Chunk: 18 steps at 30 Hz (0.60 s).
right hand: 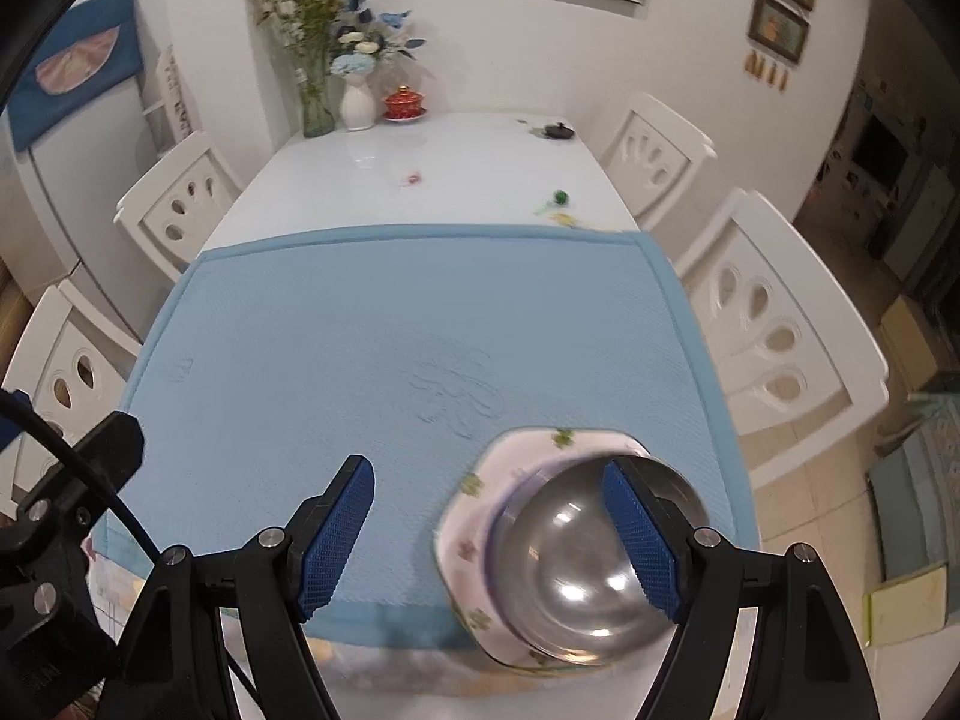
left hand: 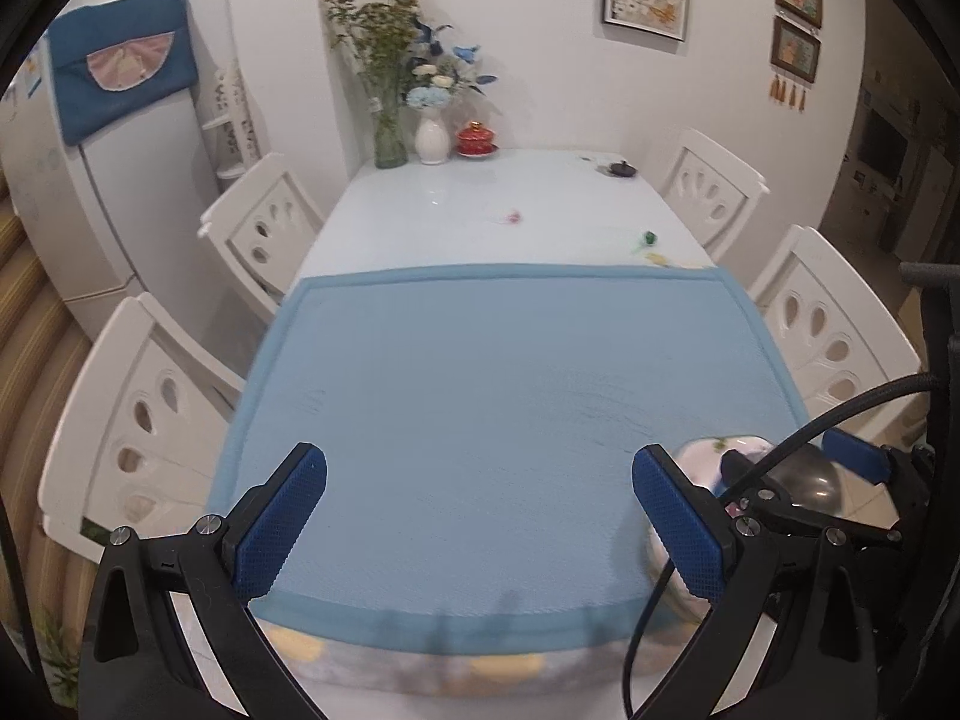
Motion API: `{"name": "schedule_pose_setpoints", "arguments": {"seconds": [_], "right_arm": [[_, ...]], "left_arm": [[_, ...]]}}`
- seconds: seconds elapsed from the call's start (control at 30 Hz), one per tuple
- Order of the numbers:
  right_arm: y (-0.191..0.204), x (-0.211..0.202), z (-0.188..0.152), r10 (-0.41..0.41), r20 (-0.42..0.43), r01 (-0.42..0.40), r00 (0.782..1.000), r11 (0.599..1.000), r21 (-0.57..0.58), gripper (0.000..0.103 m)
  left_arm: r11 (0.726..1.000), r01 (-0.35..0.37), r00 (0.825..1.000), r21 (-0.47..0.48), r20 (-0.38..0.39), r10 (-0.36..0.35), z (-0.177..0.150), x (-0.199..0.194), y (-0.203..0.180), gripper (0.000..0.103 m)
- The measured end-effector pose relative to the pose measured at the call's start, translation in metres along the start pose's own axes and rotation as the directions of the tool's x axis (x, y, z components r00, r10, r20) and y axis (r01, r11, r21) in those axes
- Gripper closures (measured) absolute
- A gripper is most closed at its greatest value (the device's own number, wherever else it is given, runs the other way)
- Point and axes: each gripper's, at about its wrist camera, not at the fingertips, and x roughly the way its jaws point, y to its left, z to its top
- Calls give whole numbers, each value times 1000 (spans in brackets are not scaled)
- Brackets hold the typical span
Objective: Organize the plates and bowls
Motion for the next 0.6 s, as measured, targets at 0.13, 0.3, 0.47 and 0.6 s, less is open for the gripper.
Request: {"name": "schedule_pose_setpoints", "arguments": {"seconds": [0.13, 0.3, 0.47, 0.6], "right_arm": [[30, 3, 14, 6, 14, -6, 1000, 1000, -28, 26], [70, 12, 28, 6, 7, -6, 1000, 999, -42, 26], [105, 21, 33, -13, -3, 13, 1000, 998, -62, 26], [121, 25, 35, -41, -14, 40, 999, 998, -56, 26]], "left_arm": [[998, -56, 998, 2, 22, 56, 8, 7, 36, 1], [998, -61, 998, -33, 23, 62, 17, 18, 78, 1], [999, -32, 999, -12, 5, 32, 18, 33, 96, 1], [1000, -9, 1000, 0, -6, 9, 19, 42, 107, 1]]}}
